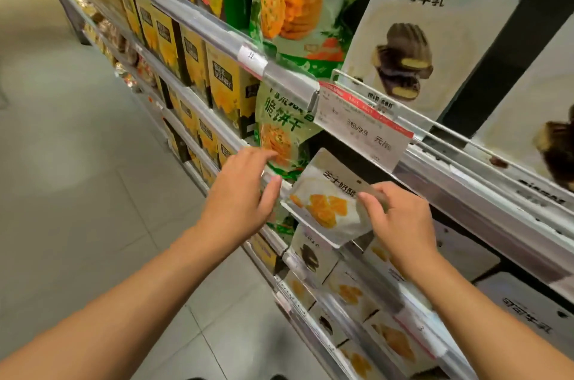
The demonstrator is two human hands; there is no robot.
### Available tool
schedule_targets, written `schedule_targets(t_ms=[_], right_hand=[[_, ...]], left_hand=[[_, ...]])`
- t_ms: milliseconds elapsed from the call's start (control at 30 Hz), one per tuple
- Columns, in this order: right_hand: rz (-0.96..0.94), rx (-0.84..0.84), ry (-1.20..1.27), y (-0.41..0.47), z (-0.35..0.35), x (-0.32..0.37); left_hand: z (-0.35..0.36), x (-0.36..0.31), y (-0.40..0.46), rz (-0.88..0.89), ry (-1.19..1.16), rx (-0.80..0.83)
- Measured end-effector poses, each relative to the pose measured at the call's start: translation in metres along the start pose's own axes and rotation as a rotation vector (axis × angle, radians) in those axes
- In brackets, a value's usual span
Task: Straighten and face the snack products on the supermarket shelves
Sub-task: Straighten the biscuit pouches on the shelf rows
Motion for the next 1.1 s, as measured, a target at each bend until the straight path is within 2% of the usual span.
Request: schedule_targets(t_ms=[200, 333, 433, 667, 867, 1000, 1100], right_hand=[[0.187, 0.031, 0.014, 0.021, 0.022, -0.018], [0.417, 0.229, -0.093, 0.019, 0.040, -0.046], [0.589, 0.318, -0.180, 0.012, 0.040, -0.061], [0.698, 0.393, -0.416, 0.008, 0.041, -0.057], [0.495, 0.238, -0.534, 0.021, 0.044, -0.040], [0.525, 0.254, -0.547, 0.018, 0.048, -0.050], [0.522, 0.174, -0.510, 0.022, 0.042, -0.052]], left_hand=[[-0.006, -0.043, 0.081, 0.315, 0.091, -0.128], [0.004, -0.074, 0.110, 0.562, 0.089, -0.150], [0.013, -0.086, 0.120, 0.667, 0.059, -0.146], [0.015, -0.081, 0.126, 0.726, -0.012, -0.254], [0.017, -0.075, 0.125, 0.731, -0.097, -0.327], [0.018, -0.075, 0.125, 0.734, -0.122, -0.332], [0.017, -0.074, 0.125, 0.728, -0.122, -0.345]])
Point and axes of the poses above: each hand's wrist, its own y-axis towards the middle knuckle, its own z-axis out of the palm, x = y × z, the point moved 10 cm from there along y, towards the middle knuckle, and after that the axes turned 4 degrees about y, right-handed, at the moved point
